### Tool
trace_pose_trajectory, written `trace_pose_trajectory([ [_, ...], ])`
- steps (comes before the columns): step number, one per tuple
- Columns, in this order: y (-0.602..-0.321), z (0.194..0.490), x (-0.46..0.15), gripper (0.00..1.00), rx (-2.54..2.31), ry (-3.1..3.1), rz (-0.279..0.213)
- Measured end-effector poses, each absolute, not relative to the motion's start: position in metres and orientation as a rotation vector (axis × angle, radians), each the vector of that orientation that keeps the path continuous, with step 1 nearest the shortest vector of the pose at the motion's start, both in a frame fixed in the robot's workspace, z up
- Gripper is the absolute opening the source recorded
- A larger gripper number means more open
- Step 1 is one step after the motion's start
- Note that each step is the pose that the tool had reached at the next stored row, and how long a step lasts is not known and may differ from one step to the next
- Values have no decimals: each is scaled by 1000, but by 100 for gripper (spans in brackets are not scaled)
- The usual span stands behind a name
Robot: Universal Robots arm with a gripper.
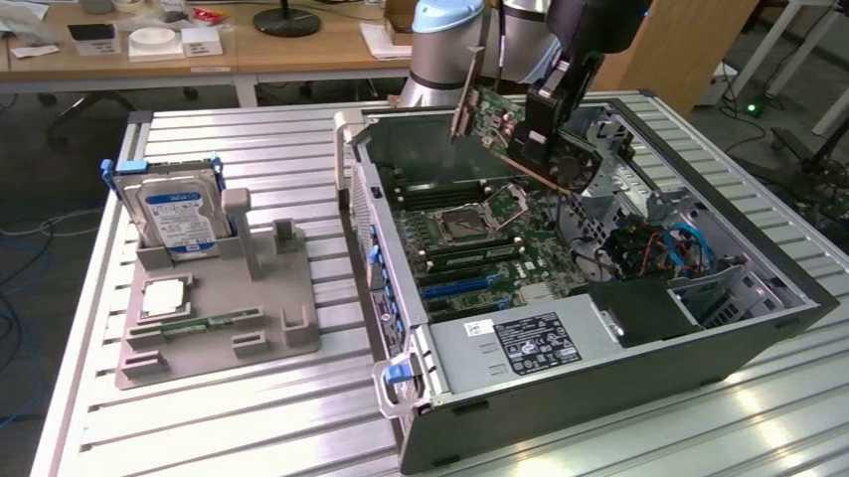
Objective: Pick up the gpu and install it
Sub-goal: 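Insert the gpu into the slot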
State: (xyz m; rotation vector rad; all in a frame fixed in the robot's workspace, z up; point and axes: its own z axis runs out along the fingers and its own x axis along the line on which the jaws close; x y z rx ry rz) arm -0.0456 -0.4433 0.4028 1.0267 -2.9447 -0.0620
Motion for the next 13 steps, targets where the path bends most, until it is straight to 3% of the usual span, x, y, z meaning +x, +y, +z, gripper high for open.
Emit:
trace_pose_trajectory([
  [8,-443,402,-46,27,1099,-2937,-102],
  [13,-444,402,-45,27,1180,-2930,-94],
])
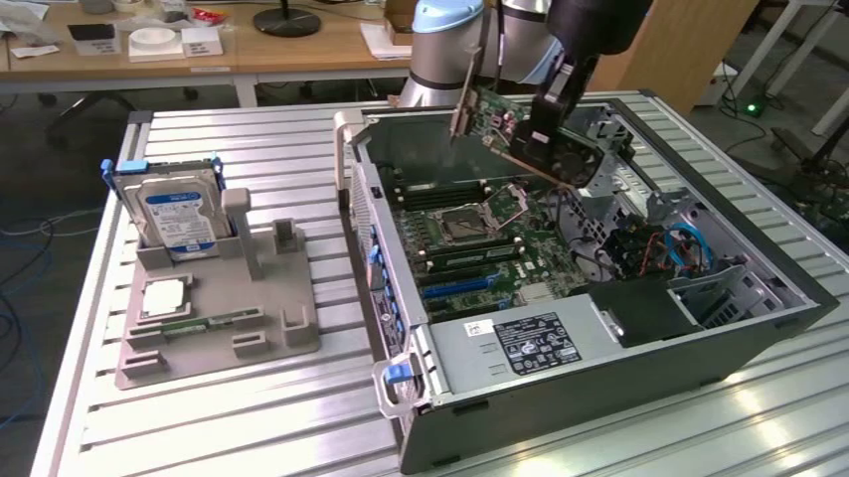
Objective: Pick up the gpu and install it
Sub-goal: 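Insert the gpu into the slot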
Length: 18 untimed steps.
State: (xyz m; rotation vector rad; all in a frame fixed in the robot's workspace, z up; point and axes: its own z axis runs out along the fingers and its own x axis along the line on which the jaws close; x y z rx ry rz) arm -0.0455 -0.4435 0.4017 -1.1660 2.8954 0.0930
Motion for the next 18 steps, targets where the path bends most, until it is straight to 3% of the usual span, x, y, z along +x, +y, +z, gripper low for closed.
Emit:
trace_pose_trajectory([
  [18,-445,400,-46,27,-1471,2731,80],
])
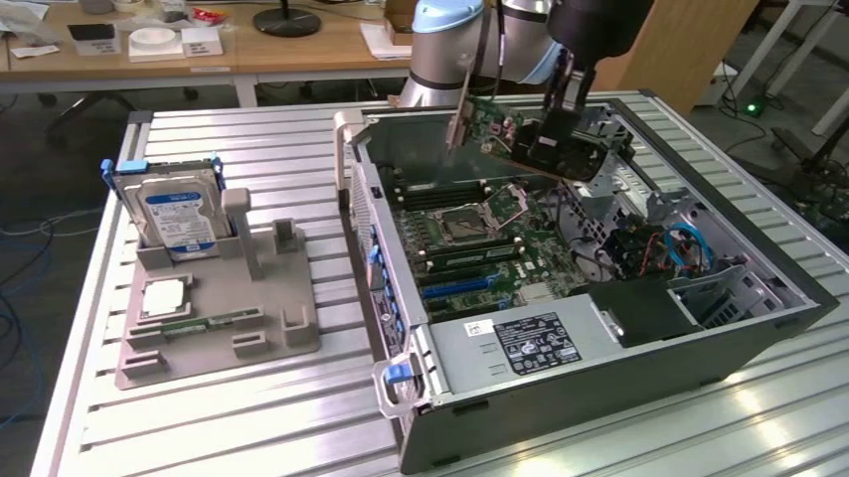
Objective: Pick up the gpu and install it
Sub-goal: 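Insert the gpu into the slot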
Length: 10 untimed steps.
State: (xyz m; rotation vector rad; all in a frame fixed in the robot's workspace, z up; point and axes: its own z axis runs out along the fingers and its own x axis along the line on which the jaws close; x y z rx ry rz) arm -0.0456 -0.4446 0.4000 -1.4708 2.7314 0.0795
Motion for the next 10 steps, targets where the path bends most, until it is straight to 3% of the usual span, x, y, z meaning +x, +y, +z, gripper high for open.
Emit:
trace_pose_trajectory([
  [10,-446,399,-46,27,-1610,2646,76],
])
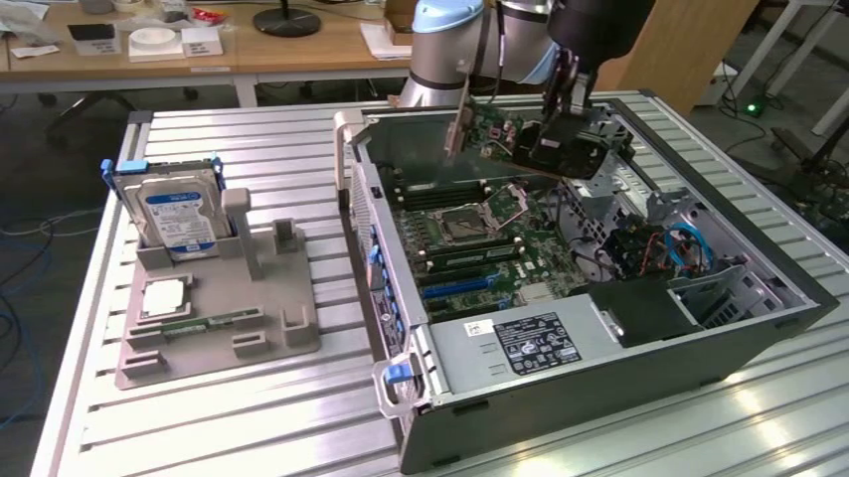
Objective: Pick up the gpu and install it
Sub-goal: 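Insert the gpu into the slot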
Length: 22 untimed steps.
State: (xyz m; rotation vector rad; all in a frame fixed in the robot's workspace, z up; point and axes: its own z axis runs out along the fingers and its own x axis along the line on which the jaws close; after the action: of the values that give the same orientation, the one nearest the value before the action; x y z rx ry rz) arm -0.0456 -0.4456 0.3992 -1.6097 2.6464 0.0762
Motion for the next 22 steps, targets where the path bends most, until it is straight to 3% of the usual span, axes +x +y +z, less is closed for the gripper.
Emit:
trace_pose_trajectory([
  [22,-447,397,-46,27,-1905,2435,72],
])
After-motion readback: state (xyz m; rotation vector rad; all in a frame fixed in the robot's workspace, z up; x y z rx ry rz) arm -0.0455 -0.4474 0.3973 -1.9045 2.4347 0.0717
